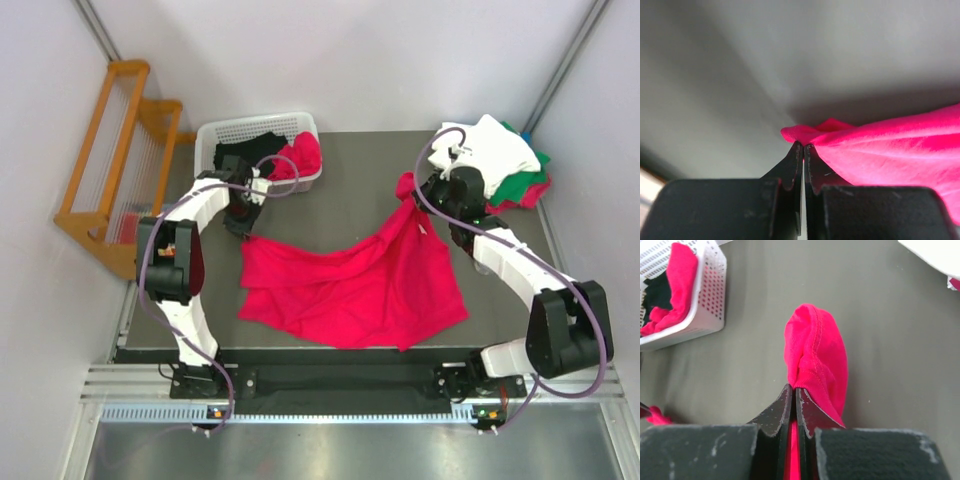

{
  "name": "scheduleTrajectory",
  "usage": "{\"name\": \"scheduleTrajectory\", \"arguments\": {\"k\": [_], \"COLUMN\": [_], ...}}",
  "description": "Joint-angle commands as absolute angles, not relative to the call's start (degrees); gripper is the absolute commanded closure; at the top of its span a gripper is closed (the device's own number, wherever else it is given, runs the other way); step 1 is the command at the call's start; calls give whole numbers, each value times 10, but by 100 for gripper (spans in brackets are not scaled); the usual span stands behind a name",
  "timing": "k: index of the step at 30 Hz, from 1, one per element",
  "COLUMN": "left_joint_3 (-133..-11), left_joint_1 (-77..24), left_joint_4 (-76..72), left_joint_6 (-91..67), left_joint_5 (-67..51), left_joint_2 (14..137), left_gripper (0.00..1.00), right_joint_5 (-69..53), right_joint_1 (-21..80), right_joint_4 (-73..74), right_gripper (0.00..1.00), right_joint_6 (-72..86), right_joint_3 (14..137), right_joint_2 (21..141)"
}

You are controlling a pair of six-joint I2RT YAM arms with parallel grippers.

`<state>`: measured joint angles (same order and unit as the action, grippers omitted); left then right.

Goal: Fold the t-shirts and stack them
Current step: Flatten the tshirt out

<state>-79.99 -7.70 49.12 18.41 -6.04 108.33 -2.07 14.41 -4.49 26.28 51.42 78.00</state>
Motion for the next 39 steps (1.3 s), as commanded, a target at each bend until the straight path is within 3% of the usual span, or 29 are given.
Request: {"name": "scheduleTrajectory", "arguments": {"k": [1, 7, 8, 10, 11, 14, 15, 17, 22, 24, 28, 39], "left_joint_3": [-870, -930, -930, -911, -899, -861, -854, -841, -778, -738, -686, -692], "left_joint_1": [-58, -51, -51, -51, -51, -51, -51, -51, -52, -51, -51, -51], "left_joint_4": [440, 463, 480, 484, 480, 479, 488, 501, 522, 518, 505, 462], "left_joint_6": [143, 129, 130, 139, 141, 150, 155, 164, 191, 194, 192, 168], "left_joint_5": [-23, -37, -46, -63, -68, -83, -90, -109, -120, -111, -102, -87], "left_joint_2": [1089, 1113, 1114, 1102, 1093, 1048, 1026, 1004, 940, 924, 921, 1013], "left_gripper": [100, 100, 98, 77, 51, 23, 8, 2, 2, 3, 9, 15], "right_joint_5": [-28, -42, -45, -49, -52, -49, -48, -45, -47, -50, -54, -62], "right_joint_1": [130, 109, 108, 105, 105, 105, 105, 105, 105, 105, 105, 106], "right_joint_4": [-113, -112, -106, -90, -89, -87, -82, -79, -76, -76, -76, -76], "right_gripper": [100, 100, 94, 82, 73, 60, 56, 42, 46, 52, 59, 65], "right_joint_6": [271, 270, 270, 270, 271, 271, 271, 271, 272, 273, 276, 281], "right_joint_3": [527, 546, 552, 561, 561, 561, 562, 567, 573, 573, 567, 563], "right_joint_2": [793, 831, 836, 852, 855, 859, 859, 860, 859, 857, 853, 847]}}
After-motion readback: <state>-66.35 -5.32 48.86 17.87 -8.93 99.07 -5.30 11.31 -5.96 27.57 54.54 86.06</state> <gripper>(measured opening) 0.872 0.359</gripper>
